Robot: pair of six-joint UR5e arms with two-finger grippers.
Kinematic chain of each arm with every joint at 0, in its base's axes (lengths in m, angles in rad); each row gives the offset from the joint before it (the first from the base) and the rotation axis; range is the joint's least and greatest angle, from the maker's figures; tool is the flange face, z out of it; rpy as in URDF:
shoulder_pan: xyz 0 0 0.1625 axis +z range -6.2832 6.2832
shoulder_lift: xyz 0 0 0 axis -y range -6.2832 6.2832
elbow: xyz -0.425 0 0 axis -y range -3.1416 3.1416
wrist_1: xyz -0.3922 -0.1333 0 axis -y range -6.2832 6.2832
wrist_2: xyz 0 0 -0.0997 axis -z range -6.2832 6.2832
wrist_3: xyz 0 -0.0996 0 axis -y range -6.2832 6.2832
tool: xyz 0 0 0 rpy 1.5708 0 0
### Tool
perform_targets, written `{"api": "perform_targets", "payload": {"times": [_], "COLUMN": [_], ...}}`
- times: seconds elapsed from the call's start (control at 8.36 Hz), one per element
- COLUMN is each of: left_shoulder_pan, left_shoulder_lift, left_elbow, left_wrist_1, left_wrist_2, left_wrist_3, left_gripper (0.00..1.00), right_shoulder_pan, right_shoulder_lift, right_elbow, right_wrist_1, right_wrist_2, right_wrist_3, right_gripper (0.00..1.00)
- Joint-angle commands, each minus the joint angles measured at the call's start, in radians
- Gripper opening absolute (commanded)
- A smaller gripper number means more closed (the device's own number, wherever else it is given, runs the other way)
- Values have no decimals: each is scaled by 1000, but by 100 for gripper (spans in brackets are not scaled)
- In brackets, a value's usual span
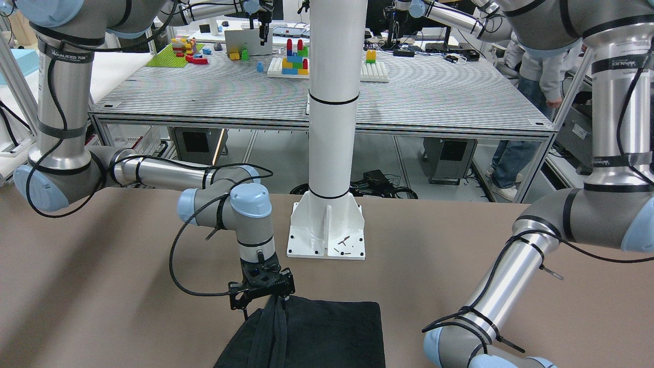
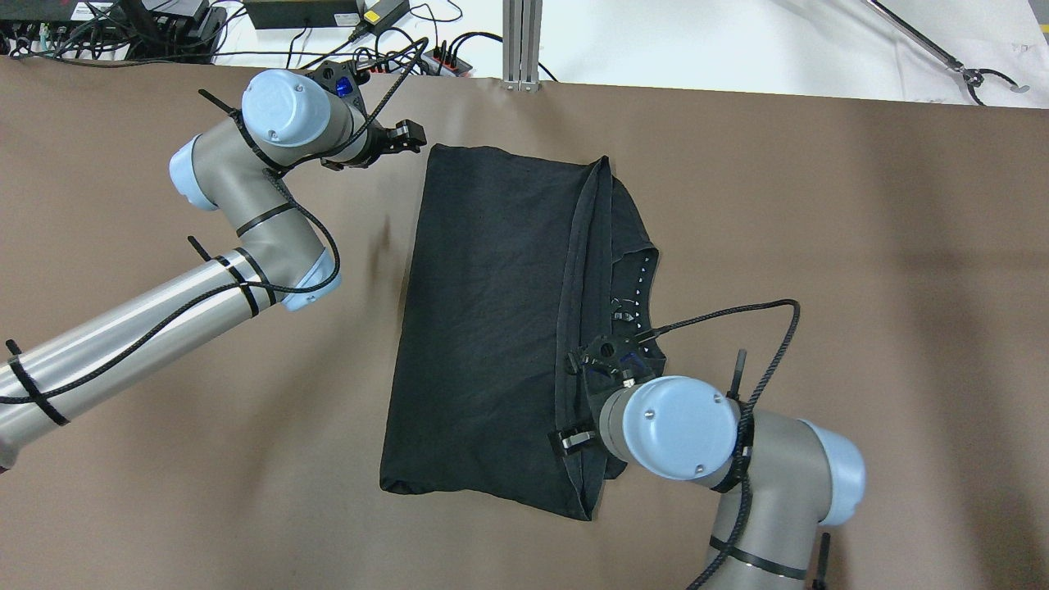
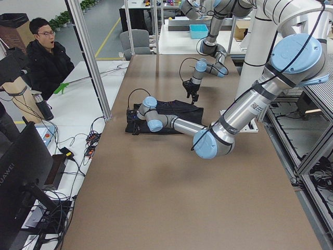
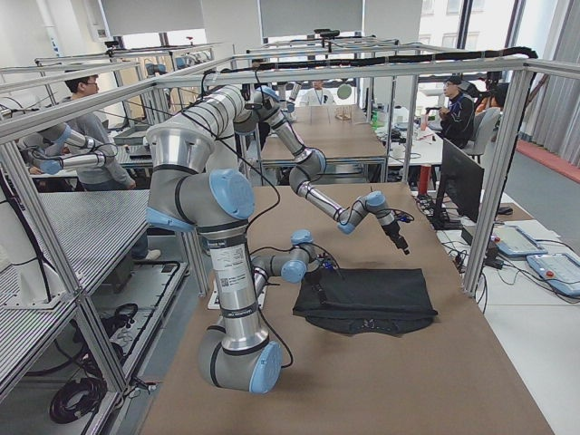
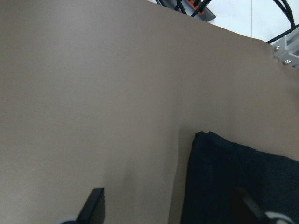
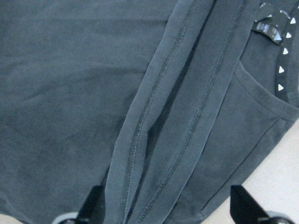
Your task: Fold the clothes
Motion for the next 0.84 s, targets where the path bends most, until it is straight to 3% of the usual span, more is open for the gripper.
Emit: {"api": "perform_targets", "payload": {"times": [0.0,0.12,0.24,0.48,0.72], "left_shoulder_pan": [3,7,7,9,11], "left_shoulder_lift": [38,38,38,40,42], "left_elbow": [-47,-49,-49,-49,-49], "left_wrist_1": [2,2,2,2,0], "left_wrist_2": [-8,0,3,3,4], "left_wrist_3": [3,-3,-5,-18,-25], "left_gripper": [94,94,94,94,94], "right_shoulder_pan": [-77,-81,-100,-119,-122], "right_shoulder_lift": [95,120,121,132,132], "right_elbow": [-72,-85,-99,-128,-130], "right_wrist_1": [-128,-159,-165,-169,-173], "right_wrist_2": [-122,-124,-130,-156,-156], "right_wrist_3": [-75,-75,-72,-72,-72], "right_gripper": [80,66,59,53,37]}}
